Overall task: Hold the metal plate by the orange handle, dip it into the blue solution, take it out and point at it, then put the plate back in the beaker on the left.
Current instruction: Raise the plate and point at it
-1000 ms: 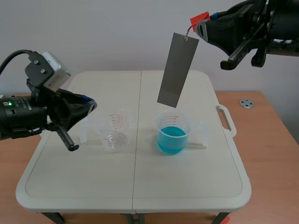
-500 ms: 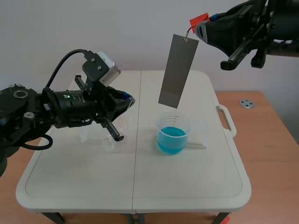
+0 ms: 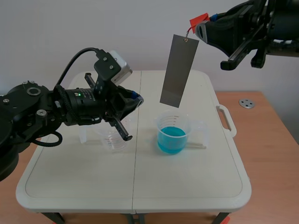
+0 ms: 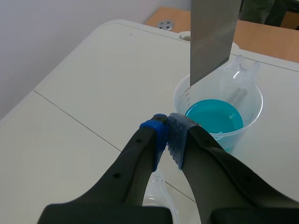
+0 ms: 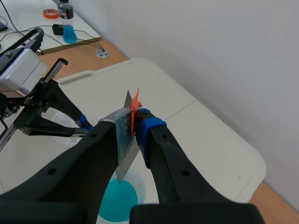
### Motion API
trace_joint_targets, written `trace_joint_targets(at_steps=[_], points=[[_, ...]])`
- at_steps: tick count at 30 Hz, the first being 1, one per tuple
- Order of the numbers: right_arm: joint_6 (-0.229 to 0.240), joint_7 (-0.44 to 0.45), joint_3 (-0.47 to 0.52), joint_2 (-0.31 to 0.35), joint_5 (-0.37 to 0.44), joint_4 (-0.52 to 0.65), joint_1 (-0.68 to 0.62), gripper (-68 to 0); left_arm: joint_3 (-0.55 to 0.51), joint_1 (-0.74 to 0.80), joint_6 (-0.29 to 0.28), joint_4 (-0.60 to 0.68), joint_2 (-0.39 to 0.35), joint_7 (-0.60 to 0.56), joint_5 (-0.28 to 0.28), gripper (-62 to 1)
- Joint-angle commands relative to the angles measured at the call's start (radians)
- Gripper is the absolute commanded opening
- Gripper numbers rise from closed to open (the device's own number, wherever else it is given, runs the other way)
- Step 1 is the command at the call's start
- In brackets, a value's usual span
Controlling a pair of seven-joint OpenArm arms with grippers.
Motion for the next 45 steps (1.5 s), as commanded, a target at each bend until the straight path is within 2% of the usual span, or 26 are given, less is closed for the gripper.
trace_joint_targets(at_steps=[1, 17, 21, 27, 31, 39, 42, 45], points=[[0.007, 0.014, 0.014, 0.010, 0.015, 0.022, 0.014, -66.2, -0.002, -0.017, -0.006, 0.012, 0.001, -0.010, -0.009, -59.5], [0.007, 0.015, 0.014, 0.010, 0.015, 0.022, 0.015, -66.2, -0.002, -0.019, -0.015, 0.012, -0.001, -0.010, -0.009, -59.5], [0.007, 0.015, 0.014, 0.010, 0.029, 0.022, 0.015, -66.2, -0.005, -0.011, 0.054, 0.013, -0.013, -0.015, -0.009, -59.5], [0.007, 0.011, 0.014, 0.010, 0.037, 0.022, 0.015, -66.2, -0.029, 0.068, 0.195, 0.066, -0.130, -0.072, -0.010, -59.5], [0.007, 0.011, 0.014, 0.010, 0.037, 0.022, 0.015, -66.2, -0.120, 0.171, 0.260, 0.146, -0.238, -0.104, -0.035, -59.5], [0.007, 0.010, 0.014, 0.010, 0.037, 0.022, 0.015, -66.2, -0.403, 0.486, 0.303, 0.269, -0.467, -0.122, -0.176, -59.5], [0.007, 0.007, 0.014, 0.010, 0.037, 0.022, 0.015, -66.2, -0.513, 0.625, 0.308, 0.271, -0.509, -0.140, -0.180, -59.5], [0.007, 0.007, 0.014, 0.010, 0.037, 0.022, 0.015, -66.2, -0.610, 0.764, 0.328, 0.271, -0.519, -0.149, -0.179, -59.5]])
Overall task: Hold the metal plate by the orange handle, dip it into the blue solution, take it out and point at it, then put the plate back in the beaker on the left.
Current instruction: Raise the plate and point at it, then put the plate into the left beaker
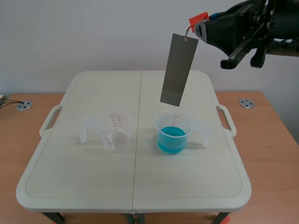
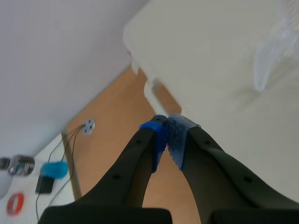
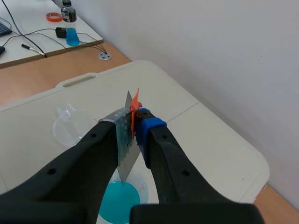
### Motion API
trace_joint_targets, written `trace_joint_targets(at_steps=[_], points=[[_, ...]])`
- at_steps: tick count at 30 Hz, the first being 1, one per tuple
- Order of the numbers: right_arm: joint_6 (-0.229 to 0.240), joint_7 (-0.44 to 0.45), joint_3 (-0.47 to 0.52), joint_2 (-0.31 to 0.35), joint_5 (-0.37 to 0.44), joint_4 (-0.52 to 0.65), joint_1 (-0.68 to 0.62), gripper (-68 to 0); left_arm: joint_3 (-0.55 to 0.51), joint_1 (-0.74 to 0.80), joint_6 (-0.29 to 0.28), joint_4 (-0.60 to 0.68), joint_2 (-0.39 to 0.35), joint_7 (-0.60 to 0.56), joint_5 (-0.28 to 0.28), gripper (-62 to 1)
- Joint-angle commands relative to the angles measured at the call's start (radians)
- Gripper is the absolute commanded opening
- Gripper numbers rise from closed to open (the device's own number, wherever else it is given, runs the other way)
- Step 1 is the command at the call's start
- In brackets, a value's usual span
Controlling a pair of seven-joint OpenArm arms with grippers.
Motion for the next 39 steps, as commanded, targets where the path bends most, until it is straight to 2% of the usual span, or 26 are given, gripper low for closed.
trace_joint_targets(at_steps=[1, 5, 9, 17, 20, 29, 35, 39], points=[[0.007, 0.011, 0.014, 0.010, 0.018, 0.022, 0.015, -66.2, -0.029, 0.058, 0.002, 0.000, 0.011, -0.012, -0.007, -59.5], [0.007, 0.011, 0.013, 0.010, 0.018, 0.022, 0.021, -66.2, -0.105, 0.235, 0.002, 0.000, 0.011, -0.020, -0.007, -59.5], [0.007, 0.014, 0.011, 0.010, 0.034, 0.022, 0.027, -66.2, -0.129, 0.380, 0.002, -0.002, 0.024, -0.019, -0.007, -59.5], [0.007, 0.011, -0.031, 0.010, 0.039, 0.022, 0.065, -66.2, -0.131, 0.544, 0.002, -0.028, 0.145, -0.019, 0.006, -59.5], [0.007, 0.010, -0.059, 0.010, 0.039, 0.022, 0.093, -66.2, -0.131, 0.574, -0.001, -0.040, 0.216, -0.019, 0.019, -59.5], [0.007, 0.004, -0.131, -0.001, 0.039, 0.021, 0.171, -66.2, -0.100, 0.580, -0.010, -0.108, 0.409, -0.013, 0.123, -59.4], [0.003, 0.003, -0.189, -0.019, 0.028, 0.004, 0.233, -66.2, -0.025, 0.579, -0.010, -0.124, 0.464, -0.019, 0.191, -59.5], [0.003, -0.011, -0.226, -0.065, 0.009, -0.031, 0.268, -66.2, 0.019, 0.580, -0.010, -0.124, 0.466, -0.014, 0.193, -59.5]])
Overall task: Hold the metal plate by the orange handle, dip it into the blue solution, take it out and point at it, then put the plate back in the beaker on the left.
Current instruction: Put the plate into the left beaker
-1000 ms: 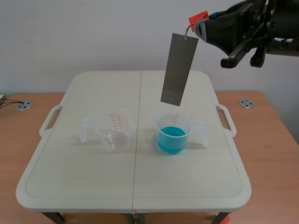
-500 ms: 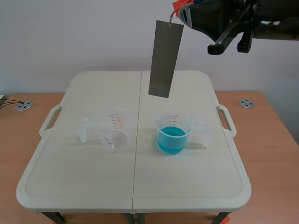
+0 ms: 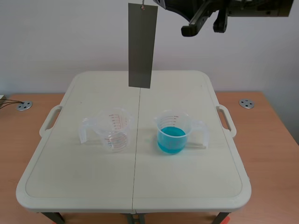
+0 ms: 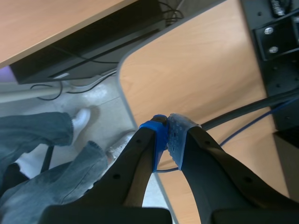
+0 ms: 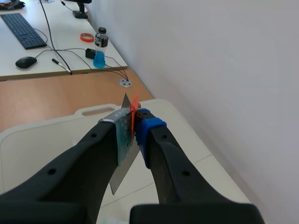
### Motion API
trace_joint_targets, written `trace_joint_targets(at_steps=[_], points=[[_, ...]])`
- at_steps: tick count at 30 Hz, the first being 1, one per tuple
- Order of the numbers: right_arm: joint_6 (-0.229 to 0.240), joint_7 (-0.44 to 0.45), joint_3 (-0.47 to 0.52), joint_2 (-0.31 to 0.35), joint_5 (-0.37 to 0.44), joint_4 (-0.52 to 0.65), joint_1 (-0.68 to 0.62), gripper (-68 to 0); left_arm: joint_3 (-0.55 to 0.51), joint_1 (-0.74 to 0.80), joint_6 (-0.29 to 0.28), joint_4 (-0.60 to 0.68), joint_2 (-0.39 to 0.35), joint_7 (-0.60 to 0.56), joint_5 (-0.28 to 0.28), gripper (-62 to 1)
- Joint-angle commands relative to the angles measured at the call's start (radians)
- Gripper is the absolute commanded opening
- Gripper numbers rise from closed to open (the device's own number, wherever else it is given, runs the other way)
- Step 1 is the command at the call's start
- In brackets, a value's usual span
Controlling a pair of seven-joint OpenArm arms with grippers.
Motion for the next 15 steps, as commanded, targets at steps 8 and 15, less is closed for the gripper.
trace_joint_targets(at_steps=[8, 15], points=[[0.002, -0.014, -0.079, -0.100, -0.019, -0.103, 0.098, -66.2, 0.055, -0.001, 0.001, 0.008, -0.008, -0.002, -0.003, -59.5], [0.003, -0.024, -0.141, -0.179, -0.061, -0.196, 0.158, -66.2, 0.103, -0.006, 0.001, 0.000, -0.008, -0.002, -0.003, -59.5]])
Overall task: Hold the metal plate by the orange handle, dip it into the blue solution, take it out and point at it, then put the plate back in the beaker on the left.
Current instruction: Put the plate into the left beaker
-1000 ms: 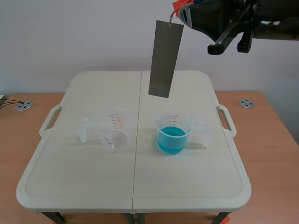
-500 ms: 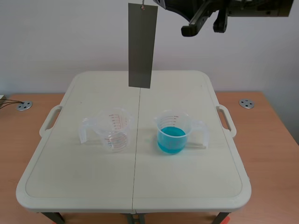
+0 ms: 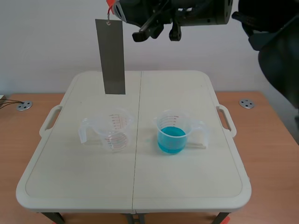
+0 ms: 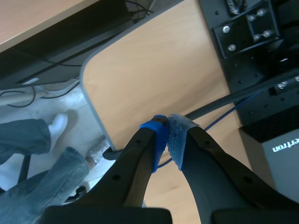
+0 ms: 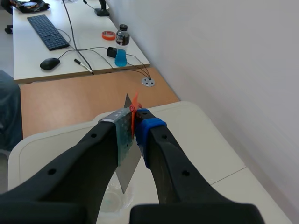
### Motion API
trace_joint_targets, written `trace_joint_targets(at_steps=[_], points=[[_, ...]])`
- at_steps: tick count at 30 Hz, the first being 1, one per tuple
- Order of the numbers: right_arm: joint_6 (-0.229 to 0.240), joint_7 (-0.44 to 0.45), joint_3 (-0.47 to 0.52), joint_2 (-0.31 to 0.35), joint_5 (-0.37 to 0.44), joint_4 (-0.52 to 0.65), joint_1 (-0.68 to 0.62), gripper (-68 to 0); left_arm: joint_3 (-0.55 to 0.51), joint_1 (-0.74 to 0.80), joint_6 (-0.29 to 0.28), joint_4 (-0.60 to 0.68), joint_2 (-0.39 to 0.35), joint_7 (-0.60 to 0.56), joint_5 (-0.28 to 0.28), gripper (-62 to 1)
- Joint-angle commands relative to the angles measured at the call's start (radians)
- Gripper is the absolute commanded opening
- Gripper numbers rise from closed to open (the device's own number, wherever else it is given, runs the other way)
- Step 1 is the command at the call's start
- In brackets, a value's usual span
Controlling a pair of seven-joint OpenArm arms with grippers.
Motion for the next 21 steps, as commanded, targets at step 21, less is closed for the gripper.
trace_joint_targets(at_steps=[21], points=[[0.007, -0.004, -0.058, -0.058, -0.026, -0.067, 0.050, -66.2, 0.043, -0.061, 0.000, -0.070, -0.006, 0.024, -0.003, -59.5]])
